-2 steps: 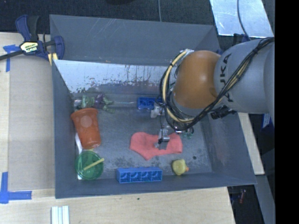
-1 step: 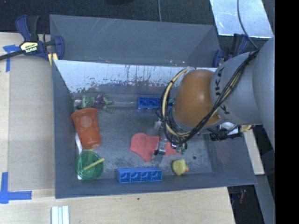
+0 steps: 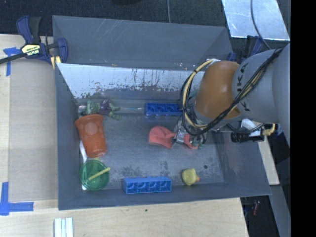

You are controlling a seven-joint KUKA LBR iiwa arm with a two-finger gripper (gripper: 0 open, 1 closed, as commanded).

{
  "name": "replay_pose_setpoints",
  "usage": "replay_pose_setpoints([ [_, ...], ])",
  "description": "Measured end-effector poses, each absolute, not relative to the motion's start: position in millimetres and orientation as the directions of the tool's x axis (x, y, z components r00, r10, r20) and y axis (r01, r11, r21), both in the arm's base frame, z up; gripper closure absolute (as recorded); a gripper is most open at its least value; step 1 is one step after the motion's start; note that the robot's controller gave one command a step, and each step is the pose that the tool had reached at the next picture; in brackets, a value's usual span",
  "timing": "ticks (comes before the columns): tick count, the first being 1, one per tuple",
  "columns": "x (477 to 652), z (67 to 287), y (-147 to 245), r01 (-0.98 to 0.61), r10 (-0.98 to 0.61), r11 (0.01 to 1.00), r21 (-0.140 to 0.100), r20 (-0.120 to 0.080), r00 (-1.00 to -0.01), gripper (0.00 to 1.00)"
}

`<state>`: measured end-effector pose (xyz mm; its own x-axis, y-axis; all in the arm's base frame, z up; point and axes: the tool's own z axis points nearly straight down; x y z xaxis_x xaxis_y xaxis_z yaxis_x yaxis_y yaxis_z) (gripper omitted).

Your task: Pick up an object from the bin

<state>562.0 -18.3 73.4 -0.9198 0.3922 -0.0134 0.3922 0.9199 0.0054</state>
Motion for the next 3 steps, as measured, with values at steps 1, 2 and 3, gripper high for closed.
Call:
replay_pose_setpoints([
  [1, 562.0, 73.6, -18.2, 0.392, 0.392, 0.92, 0.005, -0.013, -0.92, 1.0],
  [2, 560.6, 130.8, -8.1, 0.335, 0.335, 0.942, 0.002, -0.007, -0.942, 1.0],
  [3, 574.0, 112.4, -63.7, 0.103, 0.103, 0.995, 0.002, -0.013, -0.995, 1.0],
])
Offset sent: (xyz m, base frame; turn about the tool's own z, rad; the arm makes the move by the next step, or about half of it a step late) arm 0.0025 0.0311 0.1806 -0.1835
